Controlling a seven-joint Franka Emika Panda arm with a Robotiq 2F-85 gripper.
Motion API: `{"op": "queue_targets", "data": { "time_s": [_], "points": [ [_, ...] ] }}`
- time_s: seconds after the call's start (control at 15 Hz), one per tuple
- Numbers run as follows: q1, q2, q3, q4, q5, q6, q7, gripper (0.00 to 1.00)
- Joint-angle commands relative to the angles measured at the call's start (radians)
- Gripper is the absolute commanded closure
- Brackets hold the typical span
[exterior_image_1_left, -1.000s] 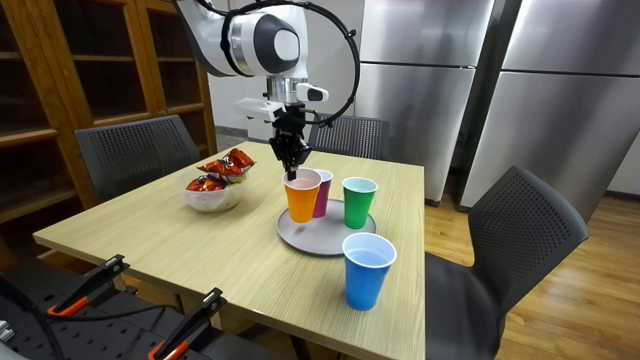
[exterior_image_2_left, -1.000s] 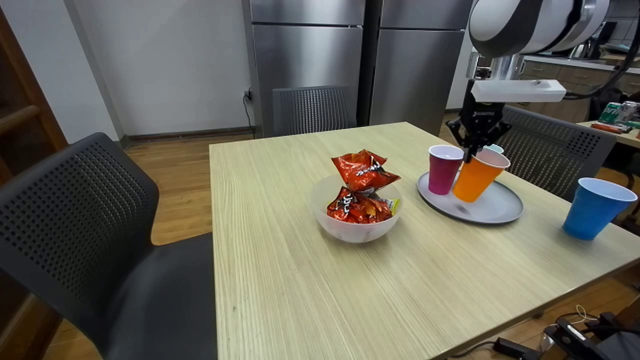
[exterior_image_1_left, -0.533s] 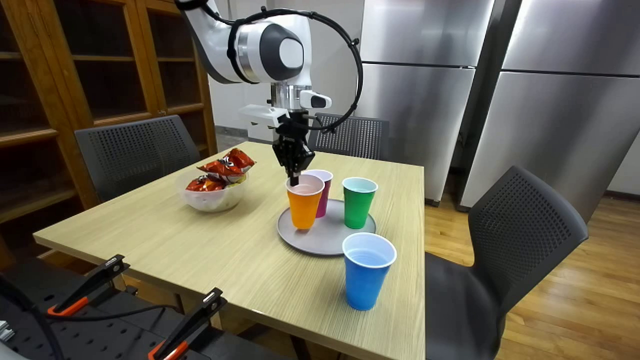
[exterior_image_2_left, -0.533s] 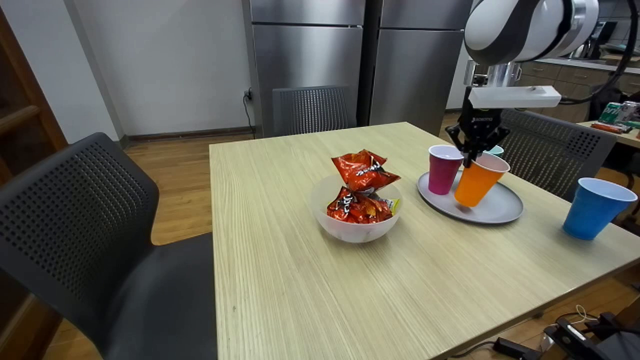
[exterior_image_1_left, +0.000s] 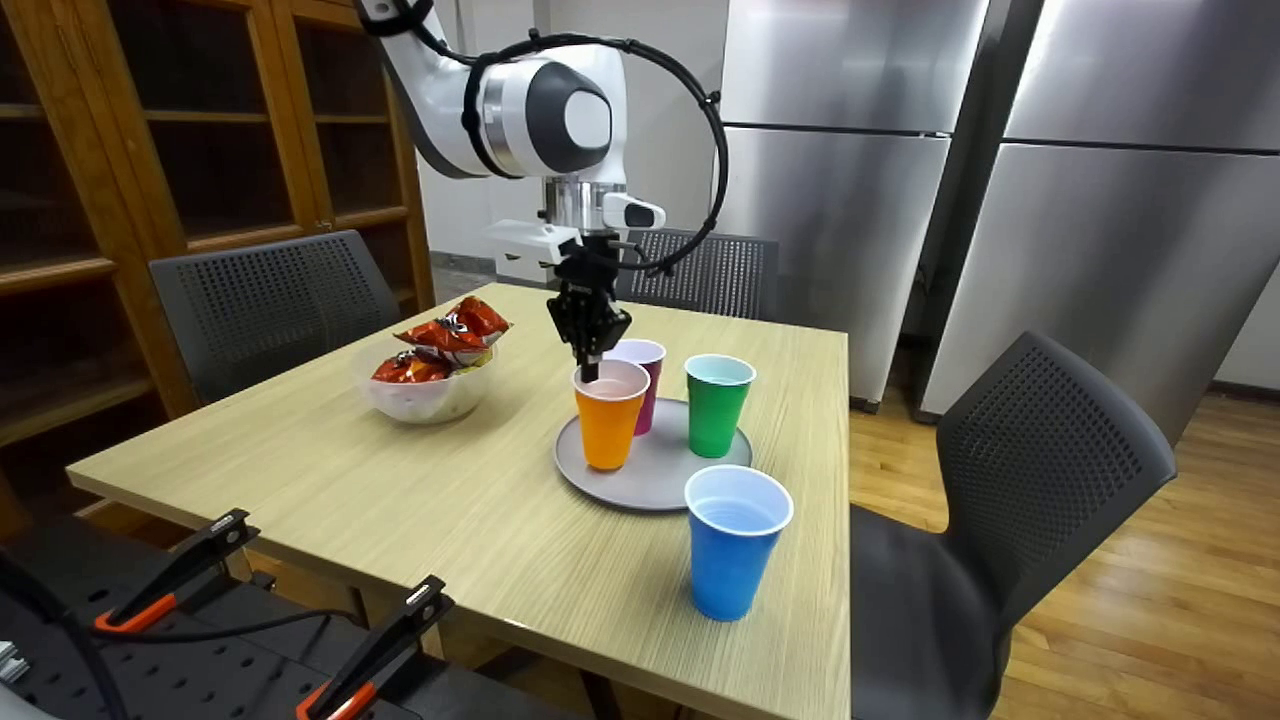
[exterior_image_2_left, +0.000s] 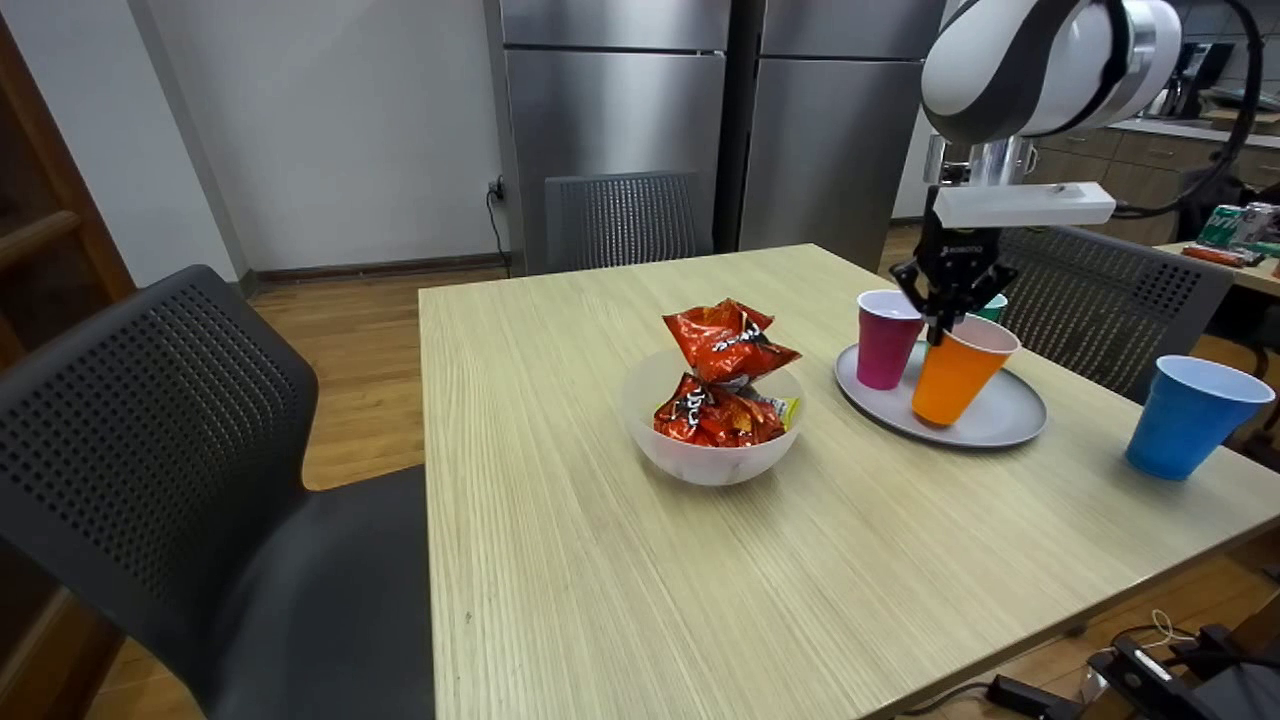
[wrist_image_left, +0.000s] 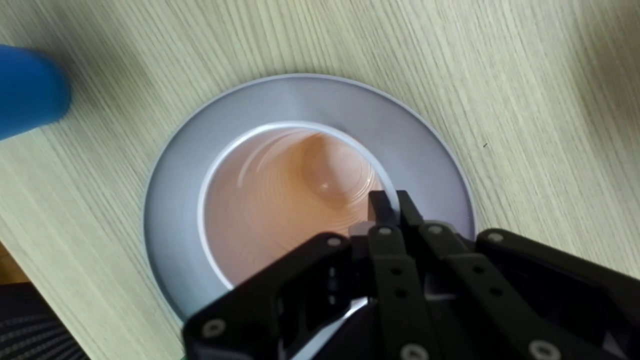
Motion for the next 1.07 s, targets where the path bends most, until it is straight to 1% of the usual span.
{"op": "queue_targets", "data": {
  "time_s": [0.0, 0.07, 0.13, 0.27, 0.4, 0.53, 0.73, 0.8, 1.0],
  "points": [
    [-0.006, 0.012, 0.002, 0.033, 0.007, -0.047, 0.004, 0.99],
    [-0.005, 0.009, 0.001, 0.031, 0.003, -0.045, 0.003, 0.7],
    [-0.004, 0.005, 0.001, 0.027, 0.003, -0.044, 0.002, 0.68],
    [-0.006, -0.006, 0.004, 0.02, 0.007, -0.042, -0.002, 0.56],
    [-0.005, -0.018, 0.004, 0.01, 0.006, -0.036, -0.003, 0.39],
    [-0.007, -0.034, 0.007, -0.003, 0.011, -0.031, -0.007, 0.27],
    [-0.009, -0.067, 0.01, -0.024, 0.016, -0.02, -0.012, 0.03],
    [-0.01, -0.079, 0.01, -0.03, 0.017, -0.016, -0.012, 0.0],
    [-0.015, -0.126, 0.011, -0.056, 0.025, -0.006, -0.015, 0.0]
  ]
}}
